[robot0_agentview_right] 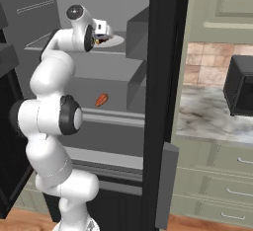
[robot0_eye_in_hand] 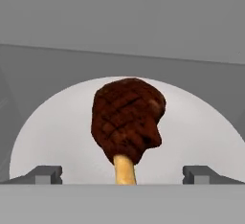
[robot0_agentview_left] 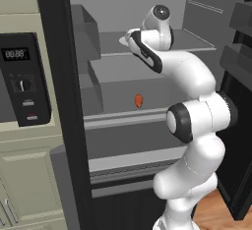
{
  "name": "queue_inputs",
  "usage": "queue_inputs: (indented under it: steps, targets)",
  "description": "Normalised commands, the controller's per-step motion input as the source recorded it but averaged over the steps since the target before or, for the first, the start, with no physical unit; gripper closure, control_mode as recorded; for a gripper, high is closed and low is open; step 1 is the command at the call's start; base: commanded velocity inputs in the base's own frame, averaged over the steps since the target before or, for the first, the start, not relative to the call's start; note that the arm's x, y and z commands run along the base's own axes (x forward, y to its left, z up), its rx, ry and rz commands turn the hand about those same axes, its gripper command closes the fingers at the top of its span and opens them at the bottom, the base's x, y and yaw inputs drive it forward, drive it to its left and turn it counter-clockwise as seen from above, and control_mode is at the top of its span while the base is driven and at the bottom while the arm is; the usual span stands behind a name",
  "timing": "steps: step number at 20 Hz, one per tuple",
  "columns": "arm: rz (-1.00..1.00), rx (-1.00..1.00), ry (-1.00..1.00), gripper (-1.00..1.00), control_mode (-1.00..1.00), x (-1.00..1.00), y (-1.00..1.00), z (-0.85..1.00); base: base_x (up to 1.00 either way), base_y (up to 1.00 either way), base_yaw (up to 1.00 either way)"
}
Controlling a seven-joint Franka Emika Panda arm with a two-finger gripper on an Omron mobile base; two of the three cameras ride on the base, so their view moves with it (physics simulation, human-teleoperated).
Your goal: Transport the steak from the fridge to the microwave and turn on the microwave.
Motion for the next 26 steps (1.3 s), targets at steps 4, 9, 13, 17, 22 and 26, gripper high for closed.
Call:
queue_inputs:
  steps: [4,9,13,17,22,26]
  targets:
    - [0.0,0.0,-0.02,-1.0,-1.0,0.42,0.0,0.0,0.0,0.0,0.0]
    - [0.0,0.0,0.0,-1.0,-1.0,0.38,0.0,-0.02,0.0,0.0,0.0]
    - [0.0,0.0,0.0,-1.0,-1.0,0.39,0.0,-0.14,0.0,0.0,0.0]
    - [0.0,0.0,0.01,-1.0,-1.0,0.31,0.0,-0.19,0.0,0.0,0.0]
    - [-0.06,-0.01,0.09,1.0,-1.0,0.07,0.03,-0.33,0.0,0.0,0.0]
    - [-0.24,0.0,0.17,1.0,-1.0,-0.15,0.0,-0.58,0.0,0.0,0.0]
